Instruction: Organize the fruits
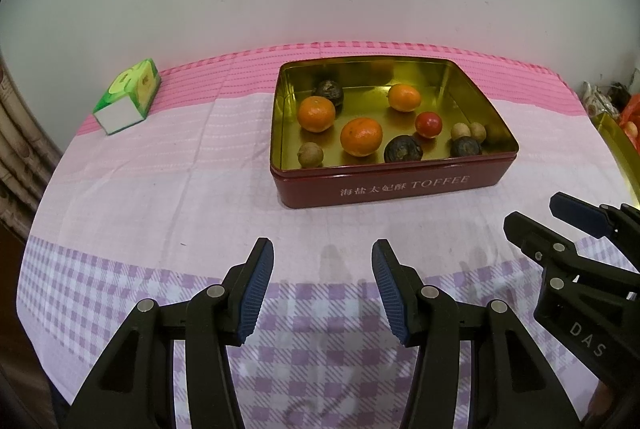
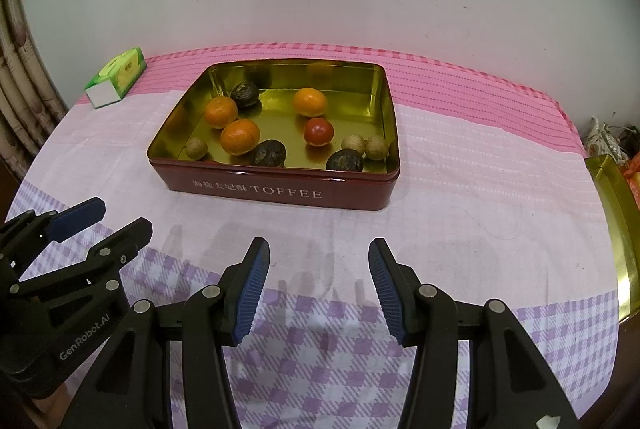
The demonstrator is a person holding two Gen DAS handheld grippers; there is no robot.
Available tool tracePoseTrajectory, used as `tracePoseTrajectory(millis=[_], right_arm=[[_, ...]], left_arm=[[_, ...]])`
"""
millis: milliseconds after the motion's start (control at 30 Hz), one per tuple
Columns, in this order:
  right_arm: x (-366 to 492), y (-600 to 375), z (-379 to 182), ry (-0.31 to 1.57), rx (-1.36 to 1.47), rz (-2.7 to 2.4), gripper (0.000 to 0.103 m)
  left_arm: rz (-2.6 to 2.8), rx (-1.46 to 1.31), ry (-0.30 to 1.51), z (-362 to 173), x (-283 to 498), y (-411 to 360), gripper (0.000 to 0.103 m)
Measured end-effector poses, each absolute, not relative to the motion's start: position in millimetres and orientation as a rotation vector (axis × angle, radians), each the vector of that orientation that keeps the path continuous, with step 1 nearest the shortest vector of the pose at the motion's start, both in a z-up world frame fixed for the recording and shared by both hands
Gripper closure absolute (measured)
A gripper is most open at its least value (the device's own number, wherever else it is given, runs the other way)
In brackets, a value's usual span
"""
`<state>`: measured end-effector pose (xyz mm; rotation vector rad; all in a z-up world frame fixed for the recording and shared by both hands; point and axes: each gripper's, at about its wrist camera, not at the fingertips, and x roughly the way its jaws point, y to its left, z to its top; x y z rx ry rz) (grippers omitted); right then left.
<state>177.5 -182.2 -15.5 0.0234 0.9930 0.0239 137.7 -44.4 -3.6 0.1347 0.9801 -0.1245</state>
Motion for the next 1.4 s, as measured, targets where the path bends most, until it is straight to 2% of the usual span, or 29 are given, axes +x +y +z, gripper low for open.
tracePoseTrajectory(millis=[1400], right_arm=[[177.0,-184.2,-20.9,1.005,0.026,0.022,0.054]], left_arm=[[-0.133,0.165,0.992,-8.0,138.4,-46.0,0.05]])
